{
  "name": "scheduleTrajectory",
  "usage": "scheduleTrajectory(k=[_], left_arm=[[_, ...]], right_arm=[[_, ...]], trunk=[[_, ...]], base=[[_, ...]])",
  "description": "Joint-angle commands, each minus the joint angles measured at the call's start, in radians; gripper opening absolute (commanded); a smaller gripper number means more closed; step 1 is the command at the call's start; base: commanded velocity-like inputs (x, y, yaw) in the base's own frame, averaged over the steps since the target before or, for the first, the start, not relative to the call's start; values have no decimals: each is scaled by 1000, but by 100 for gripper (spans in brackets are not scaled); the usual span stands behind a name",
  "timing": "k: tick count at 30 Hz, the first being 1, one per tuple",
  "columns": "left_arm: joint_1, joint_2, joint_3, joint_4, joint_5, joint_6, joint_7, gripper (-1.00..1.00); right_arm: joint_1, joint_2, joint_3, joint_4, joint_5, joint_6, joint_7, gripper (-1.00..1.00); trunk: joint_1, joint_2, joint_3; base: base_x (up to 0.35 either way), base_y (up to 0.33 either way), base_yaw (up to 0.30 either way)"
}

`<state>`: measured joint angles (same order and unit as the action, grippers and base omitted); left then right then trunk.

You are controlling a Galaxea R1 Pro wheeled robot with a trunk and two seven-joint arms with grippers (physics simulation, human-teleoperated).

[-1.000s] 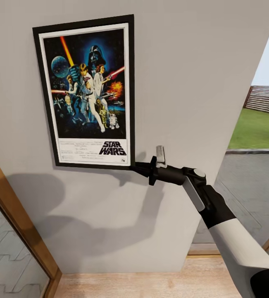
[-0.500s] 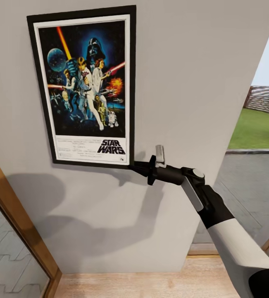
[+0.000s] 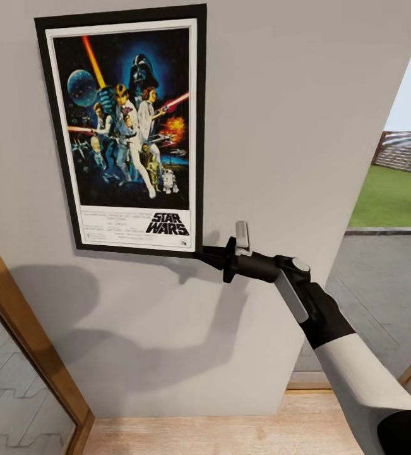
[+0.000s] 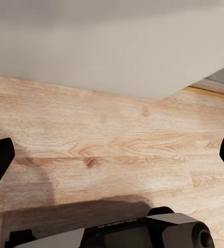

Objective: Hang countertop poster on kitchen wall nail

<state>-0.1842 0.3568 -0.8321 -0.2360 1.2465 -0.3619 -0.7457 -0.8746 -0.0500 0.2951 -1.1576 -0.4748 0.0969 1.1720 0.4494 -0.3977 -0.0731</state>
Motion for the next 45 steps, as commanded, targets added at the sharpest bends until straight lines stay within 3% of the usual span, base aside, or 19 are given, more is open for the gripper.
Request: scheduleTrajectory(k=[1, 45], left_arm=[[-1, 1, -8, 0, 8, -5, -1, 100], [-1, 1, -8, 0, 8, -5, -1, 100]], right_arm=[[-1, -1, 2, 3, -10, 10, 1, -100], [-1, -1, 1, 38, -18, 10, 1, -100]], trunk=[[1, -2, -2], [1, -2, -2]], base=[[0, 0, 0], [10, 0, 0]])
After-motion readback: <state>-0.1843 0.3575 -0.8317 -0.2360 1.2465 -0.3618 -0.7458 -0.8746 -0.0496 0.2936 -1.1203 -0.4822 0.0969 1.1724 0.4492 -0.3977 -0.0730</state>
